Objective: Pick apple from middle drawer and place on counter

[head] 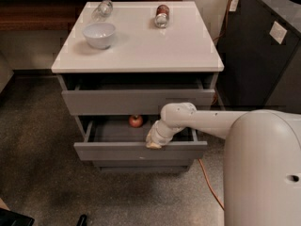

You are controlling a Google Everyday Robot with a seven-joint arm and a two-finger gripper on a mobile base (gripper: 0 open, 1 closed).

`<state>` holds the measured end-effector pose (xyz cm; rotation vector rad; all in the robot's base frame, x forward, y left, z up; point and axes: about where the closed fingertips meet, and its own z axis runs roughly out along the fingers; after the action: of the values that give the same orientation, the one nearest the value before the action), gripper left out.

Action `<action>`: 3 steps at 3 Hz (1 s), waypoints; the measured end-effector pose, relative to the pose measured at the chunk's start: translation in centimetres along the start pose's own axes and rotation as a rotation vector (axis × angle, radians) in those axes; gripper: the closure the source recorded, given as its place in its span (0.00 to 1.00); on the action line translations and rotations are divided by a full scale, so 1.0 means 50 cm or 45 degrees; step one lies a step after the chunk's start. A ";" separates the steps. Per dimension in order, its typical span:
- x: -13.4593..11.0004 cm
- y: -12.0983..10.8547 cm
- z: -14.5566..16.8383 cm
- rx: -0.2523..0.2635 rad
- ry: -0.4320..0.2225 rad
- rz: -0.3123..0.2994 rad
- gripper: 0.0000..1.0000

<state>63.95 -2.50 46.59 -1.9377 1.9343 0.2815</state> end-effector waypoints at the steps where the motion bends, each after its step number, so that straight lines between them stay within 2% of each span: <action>1: -0.003 0.010 -0.001 -0.010 -0.003 -0.005 1.00; 2: -0.013 0.041 -0.009 -0.039 -0.015 -0.016 1.00; 3: -0.030 0.073 -0.029 -0.067 -0.056 -0.019 0.88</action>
Offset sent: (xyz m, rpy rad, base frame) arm -0.0911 0.0186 0.0249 0.0455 0.0930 0.1043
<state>60.12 -1.64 48.03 -1.9614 1.9018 0.3719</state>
